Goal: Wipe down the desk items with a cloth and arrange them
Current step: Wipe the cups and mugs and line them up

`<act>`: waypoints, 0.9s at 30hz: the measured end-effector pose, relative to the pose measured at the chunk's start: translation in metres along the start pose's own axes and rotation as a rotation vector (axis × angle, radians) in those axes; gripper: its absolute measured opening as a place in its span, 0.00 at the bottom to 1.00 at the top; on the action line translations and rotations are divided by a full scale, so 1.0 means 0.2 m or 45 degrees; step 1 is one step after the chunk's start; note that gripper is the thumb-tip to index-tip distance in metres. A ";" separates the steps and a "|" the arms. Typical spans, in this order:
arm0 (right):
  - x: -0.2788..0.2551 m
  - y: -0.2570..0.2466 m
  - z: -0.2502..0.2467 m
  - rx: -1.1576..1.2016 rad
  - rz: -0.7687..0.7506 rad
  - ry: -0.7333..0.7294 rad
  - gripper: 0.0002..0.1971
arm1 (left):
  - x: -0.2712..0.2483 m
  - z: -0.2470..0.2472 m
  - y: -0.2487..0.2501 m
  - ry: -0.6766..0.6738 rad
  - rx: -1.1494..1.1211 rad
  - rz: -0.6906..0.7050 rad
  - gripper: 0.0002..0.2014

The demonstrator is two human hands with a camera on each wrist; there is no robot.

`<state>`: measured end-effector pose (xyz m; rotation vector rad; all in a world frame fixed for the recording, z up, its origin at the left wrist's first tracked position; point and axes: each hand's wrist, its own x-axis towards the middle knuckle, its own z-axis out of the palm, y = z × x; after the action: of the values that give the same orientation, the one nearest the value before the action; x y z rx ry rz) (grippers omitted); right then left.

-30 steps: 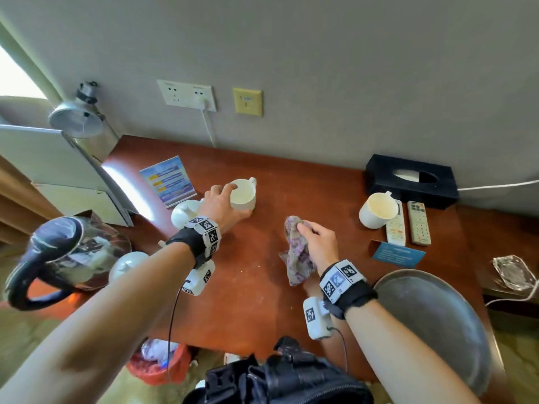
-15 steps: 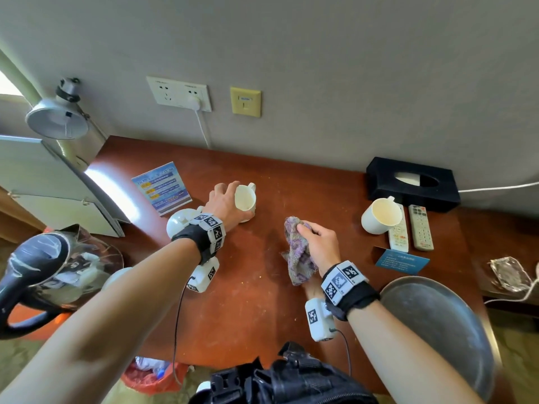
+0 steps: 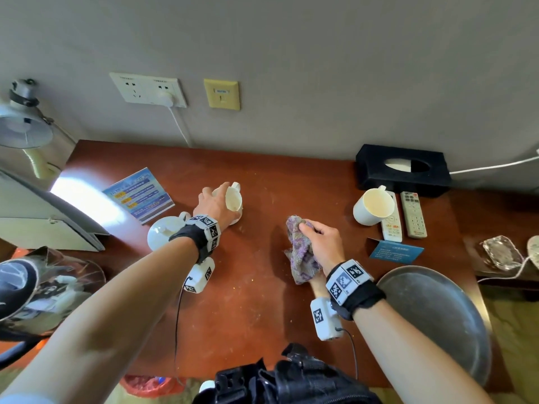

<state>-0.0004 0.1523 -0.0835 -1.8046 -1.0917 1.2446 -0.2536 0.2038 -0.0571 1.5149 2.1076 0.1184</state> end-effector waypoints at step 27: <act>-0.30 0.10 0.18 -0.102 -0.075 0.058 0.16 | -0.39 0.31 -0.16 -0.405 -0.372 0.193 0.39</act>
<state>-0.0411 0.0918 -0.0893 -1.8381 -1.1755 1.1341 -0.2341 0.1076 -0.0924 1.4104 1.6477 0.2153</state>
